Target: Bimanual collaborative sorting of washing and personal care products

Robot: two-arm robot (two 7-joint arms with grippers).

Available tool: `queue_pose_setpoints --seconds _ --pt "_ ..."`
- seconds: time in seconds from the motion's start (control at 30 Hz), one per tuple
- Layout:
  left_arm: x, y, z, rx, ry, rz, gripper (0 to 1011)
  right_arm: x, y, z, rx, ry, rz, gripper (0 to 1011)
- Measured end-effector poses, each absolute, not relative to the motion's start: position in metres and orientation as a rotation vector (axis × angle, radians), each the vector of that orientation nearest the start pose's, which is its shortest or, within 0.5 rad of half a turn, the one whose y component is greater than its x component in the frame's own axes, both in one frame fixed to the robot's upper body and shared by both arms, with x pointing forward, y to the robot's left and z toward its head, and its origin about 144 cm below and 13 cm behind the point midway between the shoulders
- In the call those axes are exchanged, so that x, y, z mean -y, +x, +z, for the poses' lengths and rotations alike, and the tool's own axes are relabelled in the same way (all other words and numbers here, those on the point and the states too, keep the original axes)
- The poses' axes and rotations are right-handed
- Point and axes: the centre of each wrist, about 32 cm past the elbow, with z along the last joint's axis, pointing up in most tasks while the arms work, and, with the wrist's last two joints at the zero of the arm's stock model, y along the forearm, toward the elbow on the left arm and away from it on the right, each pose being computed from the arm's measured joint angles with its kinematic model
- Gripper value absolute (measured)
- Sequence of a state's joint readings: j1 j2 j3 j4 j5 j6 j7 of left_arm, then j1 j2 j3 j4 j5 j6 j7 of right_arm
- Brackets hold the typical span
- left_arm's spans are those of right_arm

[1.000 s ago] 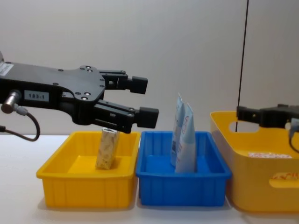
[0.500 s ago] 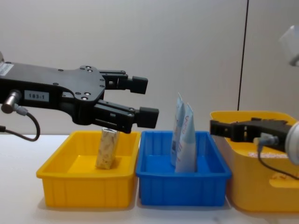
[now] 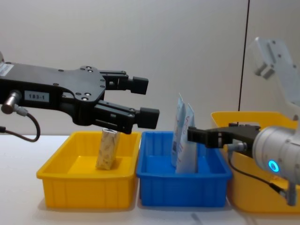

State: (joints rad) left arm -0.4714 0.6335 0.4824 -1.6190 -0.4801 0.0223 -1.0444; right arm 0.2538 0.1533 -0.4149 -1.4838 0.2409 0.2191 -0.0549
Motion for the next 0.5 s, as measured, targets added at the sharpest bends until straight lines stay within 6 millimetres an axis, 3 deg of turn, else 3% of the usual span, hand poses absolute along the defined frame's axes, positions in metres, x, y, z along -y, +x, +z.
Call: queue_pose_setpoints --seconds 0.5 --pt "-0.273 0.535 1.289 0.280 0.173 0.134 1001 0.132 0.515 1.179 -0.071 -0.125 -1.231 1004"
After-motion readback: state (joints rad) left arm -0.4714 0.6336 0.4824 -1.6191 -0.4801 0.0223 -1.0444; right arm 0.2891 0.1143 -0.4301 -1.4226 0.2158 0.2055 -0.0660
